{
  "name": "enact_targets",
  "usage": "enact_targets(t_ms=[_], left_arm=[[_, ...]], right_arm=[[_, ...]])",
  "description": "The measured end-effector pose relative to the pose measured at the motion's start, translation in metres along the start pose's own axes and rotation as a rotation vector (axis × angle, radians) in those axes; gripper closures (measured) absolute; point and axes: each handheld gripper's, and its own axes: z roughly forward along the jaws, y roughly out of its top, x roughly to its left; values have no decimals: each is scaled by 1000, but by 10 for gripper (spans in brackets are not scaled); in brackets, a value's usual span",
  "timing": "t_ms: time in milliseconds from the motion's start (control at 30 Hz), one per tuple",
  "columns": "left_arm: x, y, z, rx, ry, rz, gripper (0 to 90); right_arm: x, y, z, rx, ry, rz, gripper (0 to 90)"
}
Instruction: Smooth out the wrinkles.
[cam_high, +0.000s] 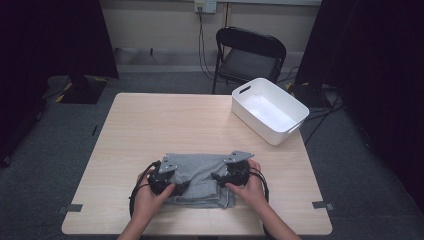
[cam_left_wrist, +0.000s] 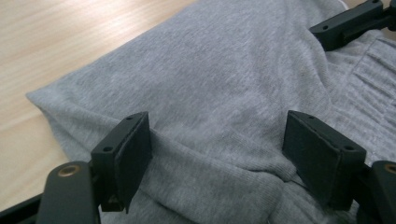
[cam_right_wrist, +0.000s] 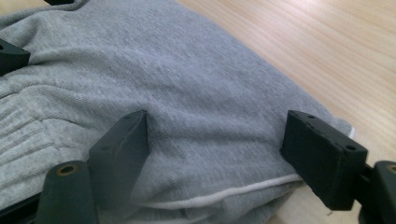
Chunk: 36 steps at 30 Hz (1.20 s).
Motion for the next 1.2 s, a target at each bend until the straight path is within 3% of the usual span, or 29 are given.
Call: enact_targets(t_ms=[167,267,367,533,600,800,1033,1200], left_arm=[[0,2,-7,-12,-26,-17,196],[9,11,-16,-56,-13,-35,176],[24,19,-19,-65,20,-12,163],[49,20,-4,-51,66,-51,162],[52,19,6,-35,56,-55,162],[45,11,20,19,55,-9,181],[36,5,15,21,52,25,209],[22,-3,11,27,39,46,209]], right_arm=[[1,-1,-8,-18,22,11,228],[-7,2,-13,-42,12,36,223],[-20,5,-17,-60,-5,72,215],[-40,5,-13,-45,-40,130,215],[-43,3,-8,-26,-42,133,217],[-36,-2,0,0,-28,111,227],[-22,-6,-5,16,-19,74,235],[-12,-12,-11,18,-20,49,235]])
